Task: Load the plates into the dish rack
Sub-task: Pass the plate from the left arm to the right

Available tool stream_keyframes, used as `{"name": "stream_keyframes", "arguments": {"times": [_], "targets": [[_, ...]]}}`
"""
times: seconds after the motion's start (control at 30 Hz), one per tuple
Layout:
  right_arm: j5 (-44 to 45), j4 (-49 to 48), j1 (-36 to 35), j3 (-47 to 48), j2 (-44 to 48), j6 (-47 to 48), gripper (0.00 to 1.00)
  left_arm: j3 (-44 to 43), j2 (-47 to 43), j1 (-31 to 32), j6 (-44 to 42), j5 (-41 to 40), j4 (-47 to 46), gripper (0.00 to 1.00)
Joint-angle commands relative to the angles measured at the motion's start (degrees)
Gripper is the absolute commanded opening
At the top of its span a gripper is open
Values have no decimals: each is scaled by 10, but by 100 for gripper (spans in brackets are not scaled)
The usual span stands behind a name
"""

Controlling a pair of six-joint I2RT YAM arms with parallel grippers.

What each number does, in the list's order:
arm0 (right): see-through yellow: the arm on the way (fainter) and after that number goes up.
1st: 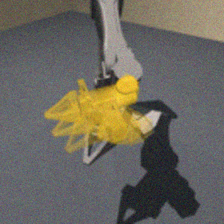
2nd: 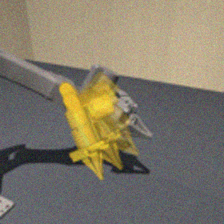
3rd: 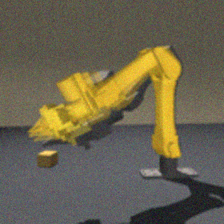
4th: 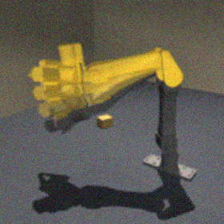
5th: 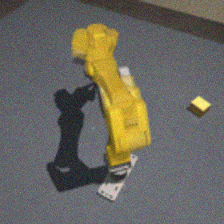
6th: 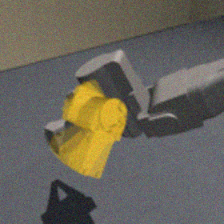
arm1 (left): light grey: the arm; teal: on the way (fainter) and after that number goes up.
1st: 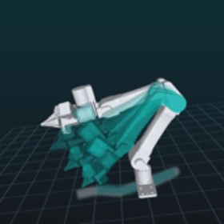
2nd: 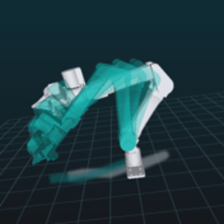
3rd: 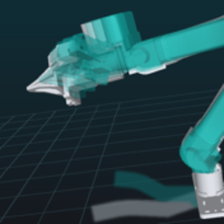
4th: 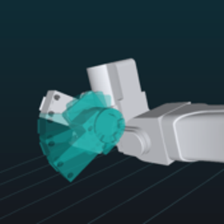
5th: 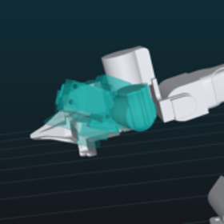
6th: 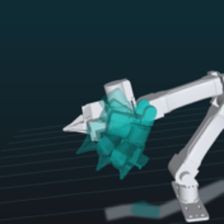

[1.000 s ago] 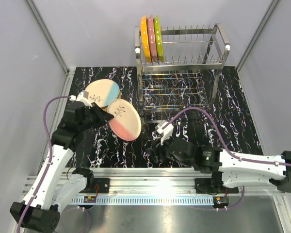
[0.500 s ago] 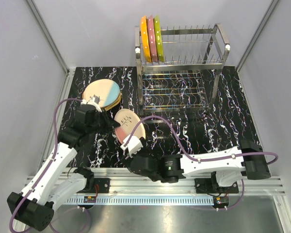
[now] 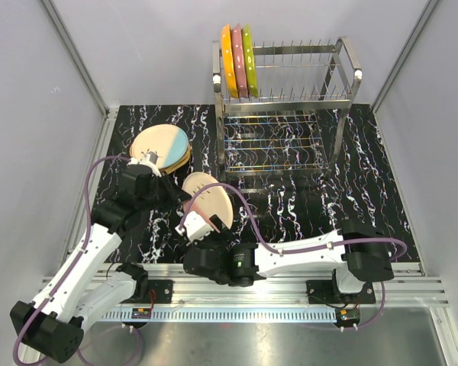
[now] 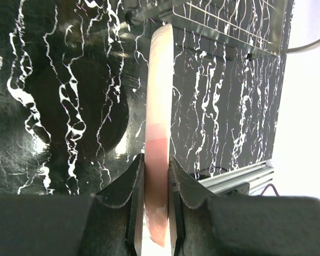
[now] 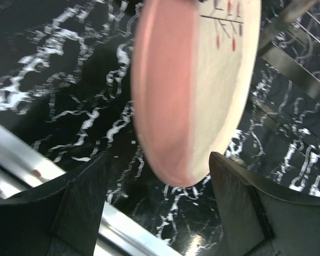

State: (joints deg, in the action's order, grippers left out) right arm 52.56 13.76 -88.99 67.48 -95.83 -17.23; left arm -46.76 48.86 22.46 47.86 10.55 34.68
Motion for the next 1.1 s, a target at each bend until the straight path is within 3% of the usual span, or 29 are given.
{"name": "stream_keyframes", "arguments": {"times": [0.0,0.23,0.53,0.67,0.83,0.87,1.07], "targets": [[59,25,21,22,-1,-21,80,-41,-23,7,26,45,-55,0],[56,18,31,12,-7,2,71,-37,-25,8,32,57,-52,0],[80,46,31,40,-40,12,73,-39,-21,11,51,83,-59,0],[107,68,31,55,-58,11,69,-35,-19,11,58,96,-63,0],[120,68,31,48,-48,9,52,-29,-18,11,53,99,-71,0],[122,69,30,47,-45,10,42,-25,-18,11,51,98,-71,0],[119,56,24,33,-19,13,16,-13,-11,11,49,96,-90,0]]}}
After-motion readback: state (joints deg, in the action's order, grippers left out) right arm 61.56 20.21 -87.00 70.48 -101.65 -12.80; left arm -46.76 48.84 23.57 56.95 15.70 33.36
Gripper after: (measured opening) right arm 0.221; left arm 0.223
